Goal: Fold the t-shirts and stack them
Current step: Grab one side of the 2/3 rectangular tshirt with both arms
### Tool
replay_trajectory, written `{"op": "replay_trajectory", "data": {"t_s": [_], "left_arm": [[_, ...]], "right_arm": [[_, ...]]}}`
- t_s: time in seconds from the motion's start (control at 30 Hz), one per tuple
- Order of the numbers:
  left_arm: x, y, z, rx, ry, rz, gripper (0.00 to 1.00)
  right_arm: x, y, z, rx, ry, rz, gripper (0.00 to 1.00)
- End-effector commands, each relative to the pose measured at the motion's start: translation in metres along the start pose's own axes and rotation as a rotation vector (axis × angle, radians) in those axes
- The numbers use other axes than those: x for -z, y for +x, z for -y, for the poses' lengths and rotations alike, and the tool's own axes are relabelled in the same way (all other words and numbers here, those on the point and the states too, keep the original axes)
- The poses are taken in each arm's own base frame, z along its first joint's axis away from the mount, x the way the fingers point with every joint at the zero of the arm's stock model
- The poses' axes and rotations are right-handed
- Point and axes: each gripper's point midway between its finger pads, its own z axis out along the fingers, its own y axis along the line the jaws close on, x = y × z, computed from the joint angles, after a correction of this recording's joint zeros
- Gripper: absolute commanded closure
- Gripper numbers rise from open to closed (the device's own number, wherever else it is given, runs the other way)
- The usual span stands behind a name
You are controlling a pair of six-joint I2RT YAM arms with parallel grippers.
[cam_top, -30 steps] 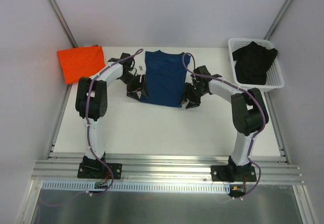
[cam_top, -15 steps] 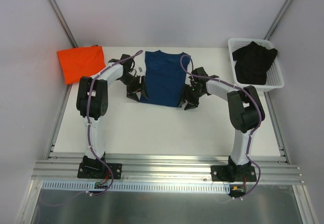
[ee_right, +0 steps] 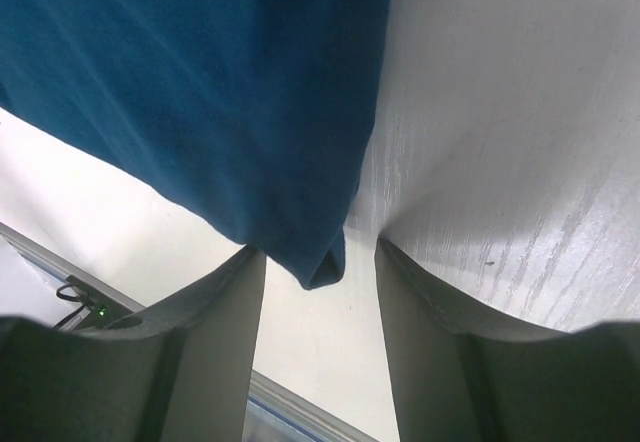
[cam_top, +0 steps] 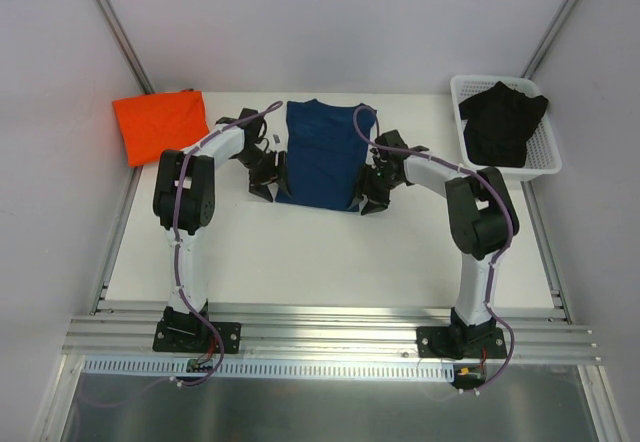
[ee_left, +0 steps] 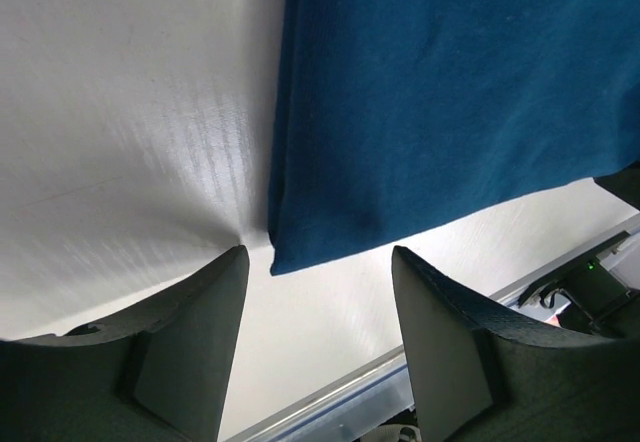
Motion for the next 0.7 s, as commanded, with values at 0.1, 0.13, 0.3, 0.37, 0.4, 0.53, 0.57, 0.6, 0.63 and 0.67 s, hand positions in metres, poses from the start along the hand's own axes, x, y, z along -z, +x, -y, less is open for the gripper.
{"op": "replay_trajectory", "data": {"t_s": [0.1, 0.13, 0.3, 0.37, 0.4, 0.53, 0.57, 0.6, 0.63, 0.67], "left_arm": [[0.007, -0.002, 0.0, 0.02, -0.011, 0.017, 0.41], [0.006, -0.003, 0.001, 0.021, -0.01, 0.016, 0.42], [-0.004, -0.003, 0.001, 0.025, 0.006, -0.008, 0.55], [-0.006, -0.001, 0.001, 0.034, 0.013, -0.019, 0.63], [-0.007, -0.001, 0.001, 0.035, 0.015, -0.021, 0.71], [-0.006, 0.002, 0.002, 0.039, 0.021, -0.027, 0.92], [-0.006, 0.003, 0.002, 0.04, 0.021, -0.028, 0.94], [-0.005, 0.004, 0.002, 0.041, 0.021, -0.029, 0.99], [-0.005, 0.005, 0.002, 0.04, 0.022, -0.029, 1.0], [-0.004, 0.006, 0.004, 0.042, 0.028, -0.032, 1.0]], "right_arm": [[-0.005, -0.016, -0.015, 0.011, -0.033, 0.031, 0.5], [-0.005, -0.018, -0.018, 0.015, -0.039, 0.035, 0.52], [-0.008, -0.02, -0.022, 0.029, -0.052, 0.035, 0.59], [-0.009, -0.019, -0.022, 0.032, -0.054, 0.032, 0.62], [-0.01, -0.018, -0.022, 0.031, -0.057, 0.028, 0.64], [-0.01, -0.015, -0.025, 0.04, -0.069, 0.022, 0.76], [-0.01, -0.015, -0.025, 0.04, -0.07, 0.021, 0.79], [-0.009, -0.014, -0.025, 0.04, -0.071, 0.017, 0.82], [-0.008, -0.014, -0.026, 0.044, -0.076, 0.02, 0.87], [-0.006, -0.014, -0.026, 0.046, -0.074, 0.021, 0.9]]}}
